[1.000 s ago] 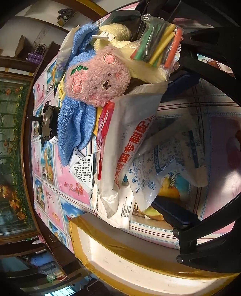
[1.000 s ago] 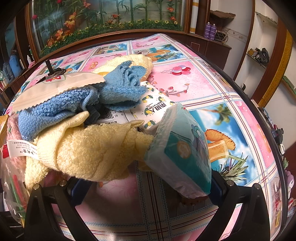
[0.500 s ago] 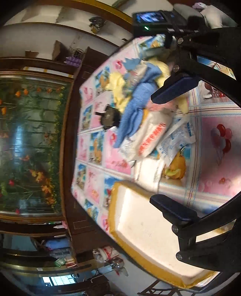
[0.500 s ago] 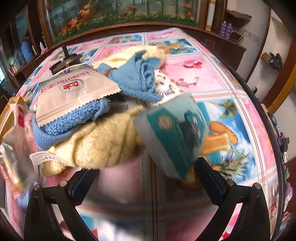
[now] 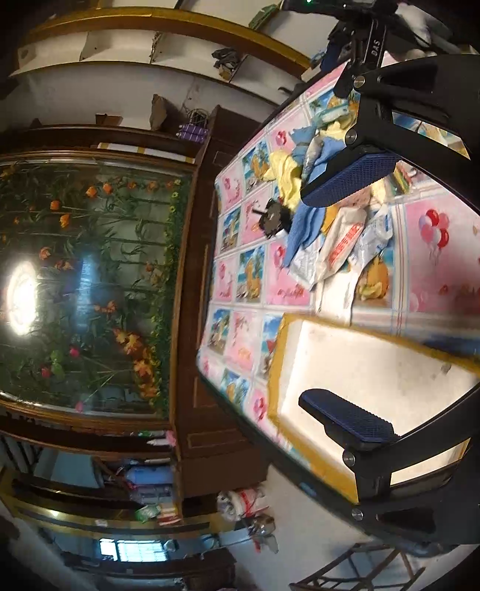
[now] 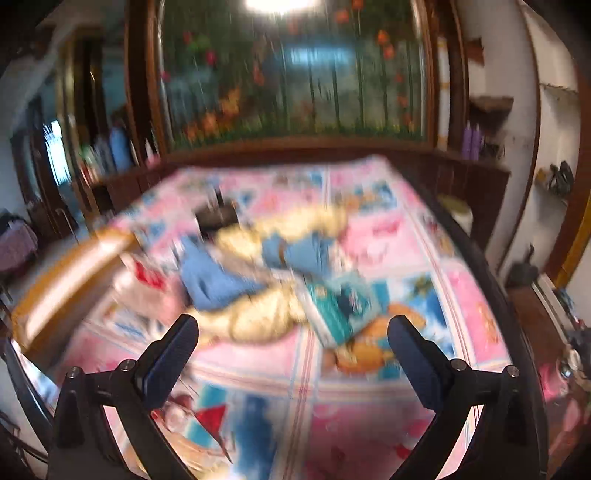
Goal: Organize soft objects
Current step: 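Move the left tool down into the pile toward the blue towel, then close the left tool on the blue towel and lift it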
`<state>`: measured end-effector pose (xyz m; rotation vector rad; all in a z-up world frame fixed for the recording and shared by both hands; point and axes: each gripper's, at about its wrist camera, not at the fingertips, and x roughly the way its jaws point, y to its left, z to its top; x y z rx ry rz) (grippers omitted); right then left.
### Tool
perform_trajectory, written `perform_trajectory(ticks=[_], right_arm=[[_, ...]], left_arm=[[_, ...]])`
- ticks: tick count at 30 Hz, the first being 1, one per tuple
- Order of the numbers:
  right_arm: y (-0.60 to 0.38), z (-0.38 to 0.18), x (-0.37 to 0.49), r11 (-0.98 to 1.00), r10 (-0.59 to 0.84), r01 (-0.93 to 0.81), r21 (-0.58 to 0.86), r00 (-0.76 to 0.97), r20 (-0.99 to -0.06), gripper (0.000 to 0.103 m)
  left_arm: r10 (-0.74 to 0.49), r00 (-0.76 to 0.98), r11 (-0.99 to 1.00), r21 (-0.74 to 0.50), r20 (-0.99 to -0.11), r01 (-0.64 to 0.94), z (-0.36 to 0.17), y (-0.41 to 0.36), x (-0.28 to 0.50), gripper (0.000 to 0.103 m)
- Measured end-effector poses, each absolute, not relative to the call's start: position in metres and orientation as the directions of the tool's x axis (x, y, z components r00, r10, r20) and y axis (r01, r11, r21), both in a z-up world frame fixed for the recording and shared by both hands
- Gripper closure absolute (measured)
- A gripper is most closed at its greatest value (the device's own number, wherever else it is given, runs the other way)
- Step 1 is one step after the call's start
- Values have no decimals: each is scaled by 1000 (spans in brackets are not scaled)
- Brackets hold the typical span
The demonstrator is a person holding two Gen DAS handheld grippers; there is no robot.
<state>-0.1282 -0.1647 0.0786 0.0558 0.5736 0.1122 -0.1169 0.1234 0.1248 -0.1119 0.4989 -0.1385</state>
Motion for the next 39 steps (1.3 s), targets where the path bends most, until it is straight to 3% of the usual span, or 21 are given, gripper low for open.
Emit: perform_trajectory(ticks=[2, 5, 11, 15, 22, 31, 33, 34, 35, 39], right_arm=[[-170, 77, -100, 990, 128, -62, 130, 790, -600, 1], [-184, 68, -68, 980, 127, -9, 198, 795, -593, 1], [-204, 43, -56, 957, 144, 46, 286, 781, -607, 6], [-201, 47, -62, 965, 106, 59, 255, 801, -589, 6], [-186, 44, -58, 981, 106, 15, 193, 790, -604, 6], [-198, 35, -50, 967, 124, 54, 250, 756, -643, 6], [-197, 34, -49, 967, 125, 54, 248, 750, -649, 6], [-197, 34, -49, 968, 125, 53, 246, 748, -652, 6], [-196, 33, -48, 968, 125, 52, 244, 744, -656, 6], [-197, 33, -49, 968, 125, 56, 246, 740, -661, 6]], left_arm=[[-194, 815, 978, -176, -546, 115, 111, 108, -100, 3], [-212, 754, 975, -184, -621, 122, 90, 85, -76, 4], [-263, 726, 965, -153, -635, 215, 82, 48, -57, 4], [-295, 698, 952, -140, -652, 272, 82, 26, -30, 6], [-445, 566, 889, -419, -694, 184, 72, 36, 31, 7], [-438, 482, 898, -390, -758, 203, 44, -3, 59, 7], [-451, 467, 892, -380, -761, 243, 43, -13, 58, 31], [-468, 437, 882, -378, -768, 281, 42, -21, 59, 63], [-478, 417, 876, -379, -774, 300, 42, -24, 58, 73], [-505, 428, 863, -419, -750, 284, 52, -10, 53, 89]])
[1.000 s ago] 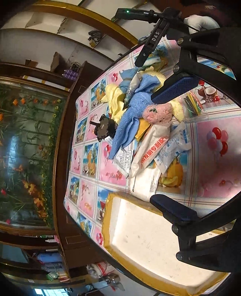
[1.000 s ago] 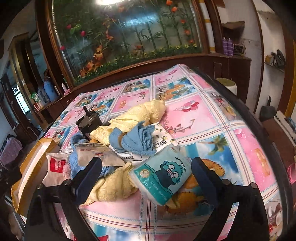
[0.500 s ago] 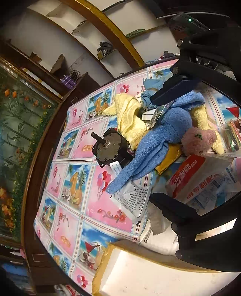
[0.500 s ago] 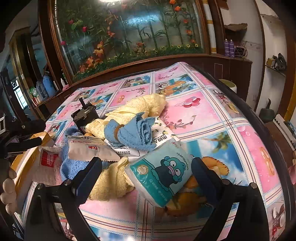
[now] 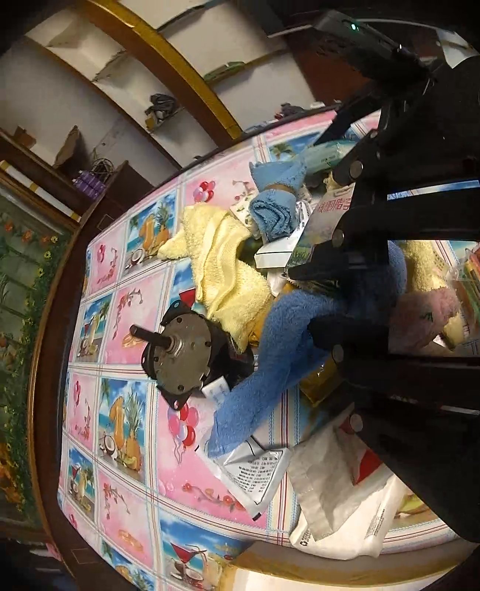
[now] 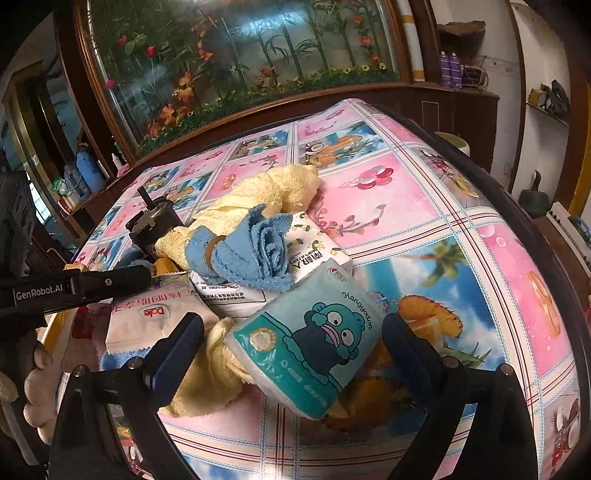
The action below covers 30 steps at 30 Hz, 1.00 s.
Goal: Organize soft objects
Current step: 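Close the left tool on the blue towel and lift it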
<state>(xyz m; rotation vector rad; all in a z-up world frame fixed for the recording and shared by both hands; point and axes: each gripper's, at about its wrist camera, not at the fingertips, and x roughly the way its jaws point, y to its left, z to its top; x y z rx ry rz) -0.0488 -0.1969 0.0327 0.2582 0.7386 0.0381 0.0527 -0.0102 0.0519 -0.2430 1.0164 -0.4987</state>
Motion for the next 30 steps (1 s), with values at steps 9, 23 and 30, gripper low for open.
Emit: perform_trajectory(ticks=[9, 23, 30], right_arm=[[-196, 33, -49, 967, 125, 61, 248, 735, -667, 6], [-188, 33, -49, 975, 112, 48, 216, 733, -671, 5], [-190, 31, -47, 971, 125, 52, 235, 726, -676, 5]], left_arm=[[-575, 523, 817, -474, -630, 328, 107, 48, -3, 92], [-391, 435, 915, -393, -811, 90, 45, 3, 71, 45], [-469, 408, 883, -429, -784, 191, 46, -10, 73, 93]])
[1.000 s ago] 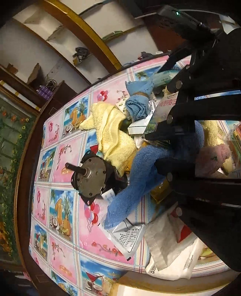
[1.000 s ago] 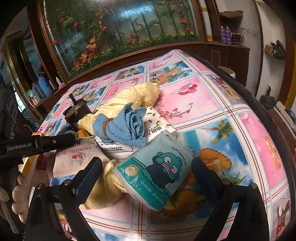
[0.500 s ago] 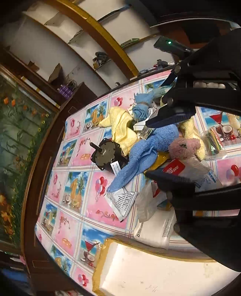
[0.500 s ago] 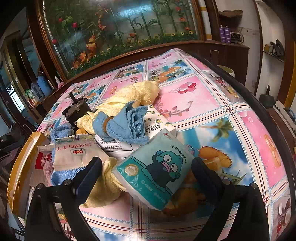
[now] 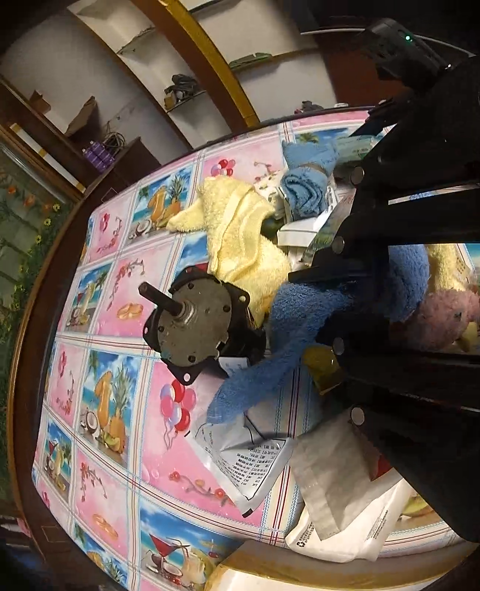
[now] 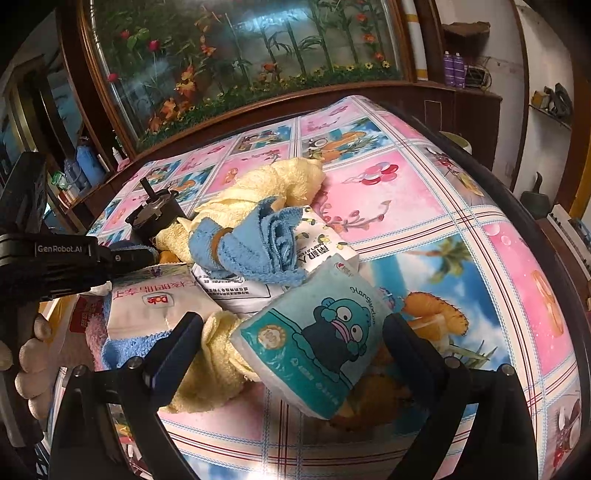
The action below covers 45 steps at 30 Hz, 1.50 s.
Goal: Organize soft objects
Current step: 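Close the left tool on the blue towel and lift it, then carry the blue towel with the left tool toward the white box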
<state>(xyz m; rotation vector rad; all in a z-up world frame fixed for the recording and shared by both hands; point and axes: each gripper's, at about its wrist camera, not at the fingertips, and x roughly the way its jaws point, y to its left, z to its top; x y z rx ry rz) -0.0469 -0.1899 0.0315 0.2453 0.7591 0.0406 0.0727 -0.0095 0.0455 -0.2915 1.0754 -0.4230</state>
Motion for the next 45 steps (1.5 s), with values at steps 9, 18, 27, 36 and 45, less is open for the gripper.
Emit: perform_trajectory(ticks=[9, 18, 27, 36, 45], right_arm=[[-191, 30, -47, 968, 126, 59, 242, 724, -678, 5], [-194, 29, -48, 965, 129, 66, 253, 722, -680, 5], [-195, 28, -48, 962, 135, 69, 263, 719, -682, 5], [-197, 27, -48, 957, 146, 74, 281, 715, -683, 5], [-197, 27, -48, 956, 148, 74, 284, 714, -684, 5]], left_arm=[[-640, 485, 762, -574, -596, 300, 120, 31, 18, 95], [-619, 519, 784, -505, -590, 361, 151, 92, -55, 95], [-363, 512, 926, -243, -778, 288, 82, 101, -81, 89], [-375, 543, 918, -220, -751, 330, 76, 112, -106, 77], [-535, 466, 804, -255, -705, 538, 95, 32, -111, 73]])
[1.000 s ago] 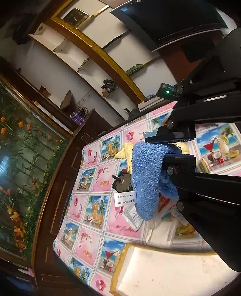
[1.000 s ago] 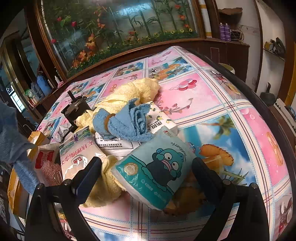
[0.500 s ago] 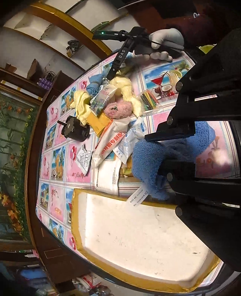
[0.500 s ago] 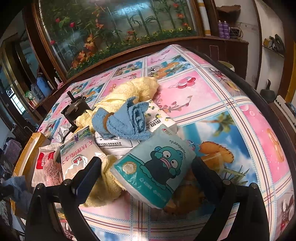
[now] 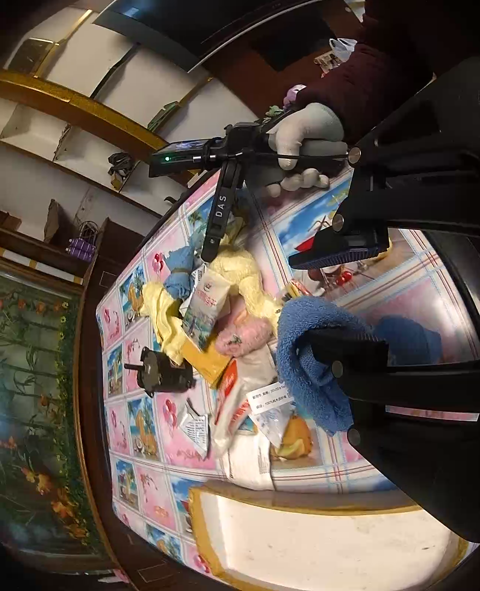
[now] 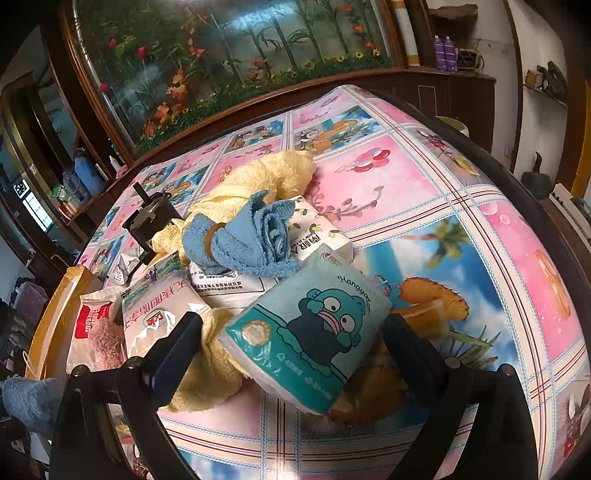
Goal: Organize soft objects
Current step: 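Carry the blue towel with the left tool toward the white box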
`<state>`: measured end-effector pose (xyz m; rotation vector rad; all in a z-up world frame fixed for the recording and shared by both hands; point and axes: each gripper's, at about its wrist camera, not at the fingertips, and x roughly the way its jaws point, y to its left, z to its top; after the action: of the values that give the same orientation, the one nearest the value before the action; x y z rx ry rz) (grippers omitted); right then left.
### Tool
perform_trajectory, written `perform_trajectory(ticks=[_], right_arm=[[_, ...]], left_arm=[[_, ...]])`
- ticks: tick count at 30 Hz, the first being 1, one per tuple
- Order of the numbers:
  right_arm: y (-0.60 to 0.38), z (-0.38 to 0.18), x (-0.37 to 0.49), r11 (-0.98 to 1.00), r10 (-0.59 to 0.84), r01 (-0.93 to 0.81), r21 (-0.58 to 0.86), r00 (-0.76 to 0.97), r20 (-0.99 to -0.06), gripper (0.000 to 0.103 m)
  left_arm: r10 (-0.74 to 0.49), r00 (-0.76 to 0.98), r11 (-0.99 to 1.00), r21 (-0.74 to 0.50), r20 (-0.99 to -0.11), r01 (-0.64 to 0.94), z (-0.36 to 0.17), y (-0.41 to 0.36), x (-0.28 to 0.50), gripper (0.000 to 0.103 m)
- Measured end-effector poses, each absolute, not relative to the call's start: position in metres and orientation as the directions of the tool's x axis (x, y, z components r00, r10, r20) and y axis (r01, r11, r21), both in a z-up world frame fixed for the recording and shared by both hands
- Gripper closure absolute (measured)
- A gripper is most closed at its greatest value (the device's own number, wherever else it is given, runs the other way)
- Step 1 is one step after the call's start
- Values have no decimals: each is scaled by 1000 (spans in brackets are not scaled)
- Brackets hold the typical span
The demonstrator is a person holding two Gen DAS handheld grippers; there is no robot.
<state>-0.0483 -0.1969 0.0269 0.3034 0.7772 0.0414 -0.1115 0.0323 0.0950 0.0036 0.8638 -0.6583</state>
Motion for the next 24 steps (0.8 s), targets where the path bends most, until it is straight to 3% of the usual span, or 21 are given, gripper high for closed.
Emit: perform_trajectory(ticks=[6, 7, 10, 13, 14, 16, 19, 24], right_arm=[[-196, 26, -50, 952, 159, 73, 297, 711, -685, 5], [-197, 25, -49, 951, 162, 72, 301, 711, -685, 5], [-197, 24, -49, 947, 172, 72, 312, 707, -686, 5], [-198, 24, -49, 944, 179, 73, 321, 705, -686, 5], [-199, 24, -49, 943, 181, 74, 324, 704, -687, 5], [-199, 24, -49, 941, 182, 77, 329, 704, -687, 5], [-200, 23, -49, 941, 182, 77, 329, 704, -687, 5], [-199, 24, -49, 941, 183, 78, 331, 703, -687, 5]], left_arm=[[-452, 583, 860, -157, -675, 485, 126, 45, -109, 73], [-445, 598, 868, -155, -666, 473, 131, 53, -109, 70], [-450, 628, 873, -166, -635, 458, 144, 71, -111, 48], [-502, 631, 853, -215, -591, 476, 156, 82, -114, 45], [-500, 633, 855, -218, -592, 471, 158, 83, -114, 37], [-395, 654, 903, -140, -645, 407, 150, 80, -111, 31], [-192, 644, 957, 3, -740, 290, 114, 78, -102, 31], [-186, 522, 974, -89, -832, 206, 59, 90, -92, 31]])
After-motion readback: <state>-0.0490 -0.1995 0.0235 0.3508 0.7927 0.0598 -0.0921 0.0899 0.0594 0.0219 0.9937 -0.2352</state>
